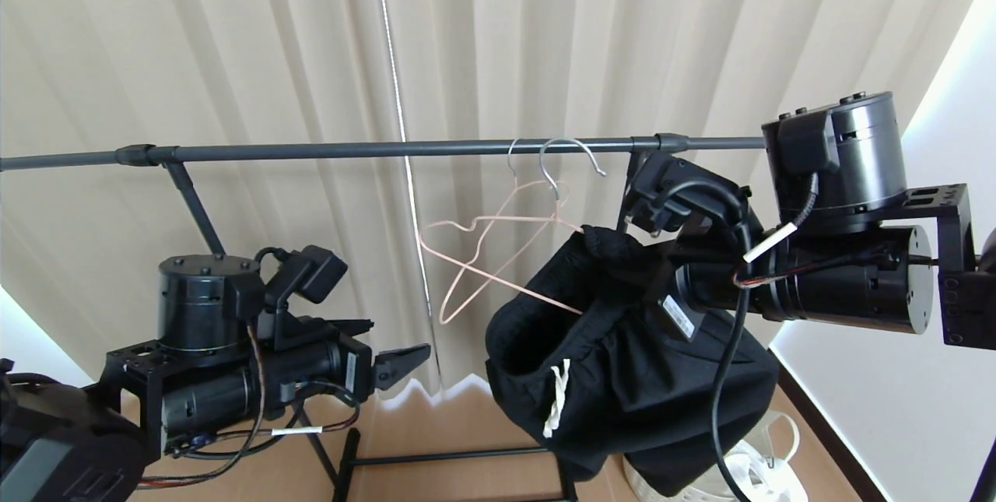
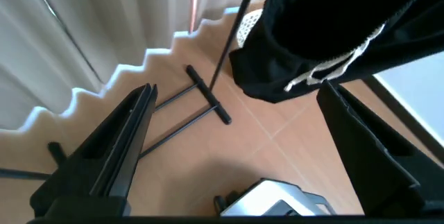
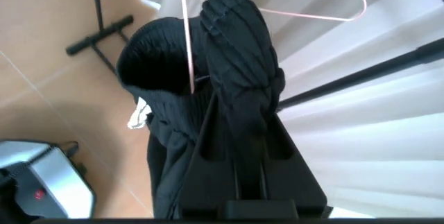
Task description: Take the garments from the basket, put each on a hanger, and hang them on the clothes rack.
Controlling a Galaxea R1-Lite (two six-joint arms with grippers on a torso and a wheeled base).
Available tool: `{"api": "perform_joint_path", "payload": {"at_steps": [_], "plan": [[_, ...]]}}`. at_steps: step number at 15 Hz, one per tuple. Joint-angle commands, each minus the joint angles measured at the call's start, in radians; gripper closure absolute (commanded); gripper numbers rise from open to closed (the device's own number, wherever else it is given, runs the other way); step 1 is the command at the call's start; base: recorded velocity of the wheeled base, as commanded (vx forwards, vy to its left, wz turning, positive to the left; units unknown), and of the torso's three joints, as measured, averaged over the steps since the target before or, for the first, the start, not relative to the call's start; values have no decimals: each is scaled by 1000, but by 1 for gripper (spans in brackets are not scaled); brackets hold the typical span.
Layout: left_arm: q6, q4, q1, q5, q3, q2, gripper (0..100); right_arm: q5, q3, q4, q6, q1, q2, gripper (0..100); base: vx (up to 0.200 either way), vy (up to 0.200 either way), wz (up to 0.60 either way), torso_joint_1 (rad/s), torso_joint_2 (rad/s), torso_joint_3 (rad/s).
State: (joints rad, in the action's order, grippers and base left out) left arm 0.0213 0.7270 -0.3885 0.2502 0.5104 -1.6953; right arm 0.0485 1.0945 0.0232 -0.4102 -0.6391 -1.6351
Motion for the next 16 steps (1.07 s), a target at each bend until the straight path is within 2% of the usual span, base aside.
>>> {"api": "perform_joint_path", "payload": {"at_steps": [1, 3, 7, 12, 16], "plan": [[-6, -12, -101, -103, 26, 3, 0, 1, -5, 40, 30, -19, 6, 100, 0, 0, 0, 0, 0, 0], [-4, -11, -156, -181, 28, -38, 0, 1, -5, 58, 54, -37, 11, 100, 0, 0, 0, 0, 0, 0], [14, -5, -197, -312, 63, -130, 0, 1, -5, 84, 108, -63, 11, 100, 0, 0, 0, 0, 0, 0], [63, -5, -202, -319, 92, -159, 0, -6, -4, 89, 114, -77, 27, 100, 0, 0, 0, 0, 0, 0], [63, -5, -208, -321, 94, -175, 0, -6, -4, 126, 131, -82, 41, 100, 0, 0, 0, 0, 0, 0]]}}
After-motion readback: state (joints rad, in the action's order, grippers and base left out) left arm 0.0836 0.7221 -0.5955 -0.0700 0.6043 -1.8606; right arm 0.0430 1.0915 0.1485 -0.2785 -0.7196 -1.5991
